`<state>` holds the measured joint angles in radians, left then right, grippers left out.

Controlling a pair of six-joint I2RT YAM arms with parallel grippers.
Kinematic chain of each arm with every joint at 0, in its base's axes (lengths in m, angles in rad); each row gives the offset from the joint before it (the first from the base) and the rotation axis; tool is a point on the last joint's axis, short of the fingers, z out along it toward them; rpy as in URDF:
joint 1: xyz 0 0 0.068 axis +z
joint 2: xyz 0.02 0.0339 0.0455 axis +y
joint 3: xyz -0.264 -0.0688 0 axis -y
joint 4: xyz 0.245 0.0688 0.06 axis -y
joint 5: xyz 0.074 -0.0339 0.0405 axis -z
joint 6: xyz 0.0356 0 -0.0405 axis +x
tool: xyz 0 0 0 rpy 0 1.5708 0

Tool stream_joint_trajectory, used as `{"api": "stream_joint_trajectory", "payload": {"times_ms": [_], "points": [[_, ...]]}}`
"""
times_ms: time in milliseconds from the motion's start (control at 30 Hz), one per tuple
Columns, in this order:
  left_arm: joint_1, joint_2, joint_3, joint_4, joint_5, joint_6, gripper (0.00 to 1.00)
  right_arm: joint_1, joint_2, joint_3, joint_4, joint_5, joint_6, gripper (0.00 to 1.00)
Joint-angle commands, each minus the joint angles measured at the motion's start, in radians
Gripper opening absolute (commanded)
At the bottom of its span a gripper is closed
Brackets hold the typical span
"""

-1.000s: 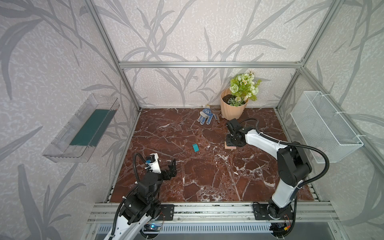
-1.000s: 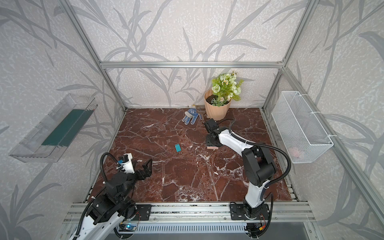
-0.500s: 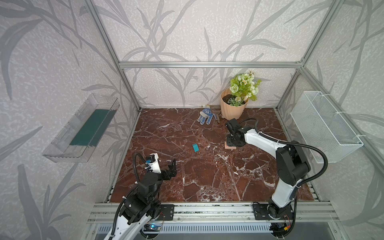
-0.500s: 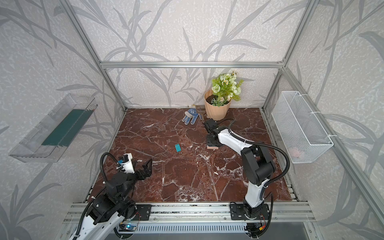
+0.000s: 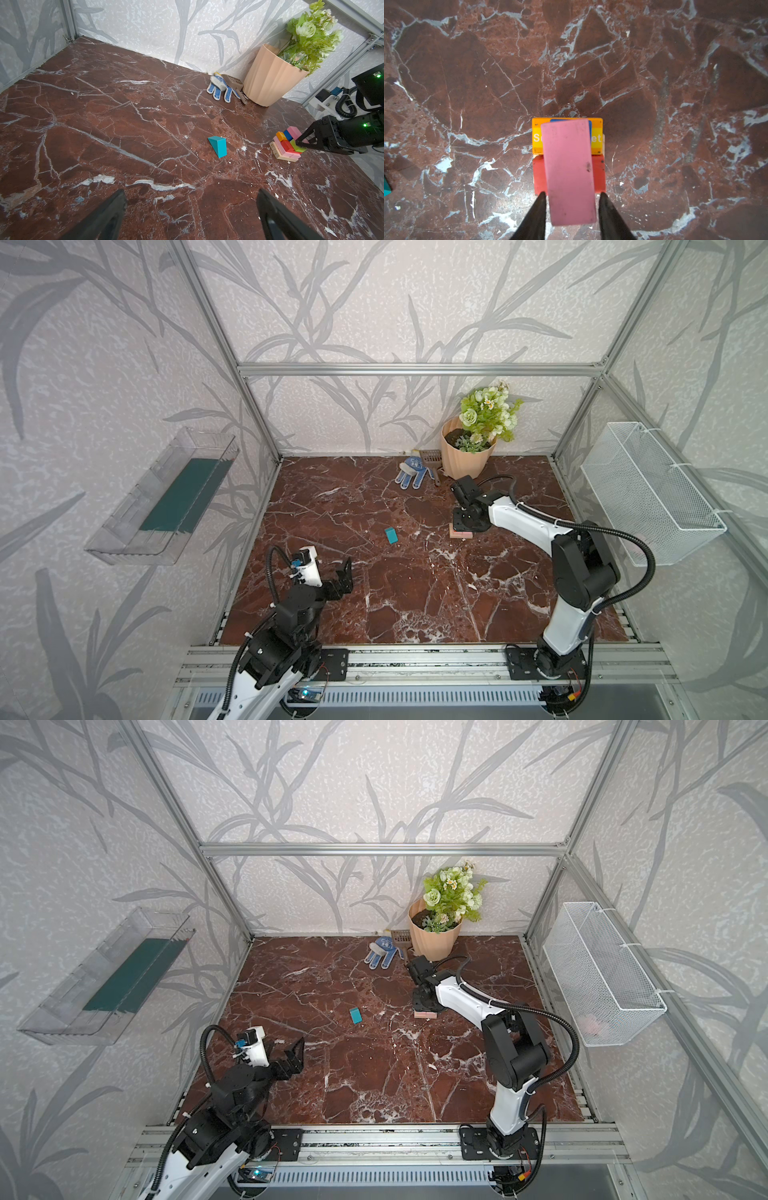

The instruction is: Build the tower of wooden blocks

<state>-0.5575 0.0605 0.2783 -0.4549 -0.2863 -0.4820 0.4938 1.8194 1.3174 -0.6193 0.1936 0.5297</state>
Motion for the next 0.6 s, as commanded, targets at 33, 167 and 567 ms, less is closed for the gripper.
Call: {"api": "stream_joint_trajectory", "payload": {"times_ms": [33,167,567], "points": [[-0.004,0.002,0.004,0.009,-0.005,0.005,0.99,0.002,0.018,0.021,-0.034,0.010,0.004,0.47],[-0.005,0.001,0.003,0.009,-0.006,0.006,0.99,0.002,0.013,0.021,-0.035,0.012,0.004,0.47],[-0.005,0.002,0.003,0.009,-0.005,0.005,0.99,0.027,-0.041,0.028,-0.065,0.033,0.001,0.49]]}}
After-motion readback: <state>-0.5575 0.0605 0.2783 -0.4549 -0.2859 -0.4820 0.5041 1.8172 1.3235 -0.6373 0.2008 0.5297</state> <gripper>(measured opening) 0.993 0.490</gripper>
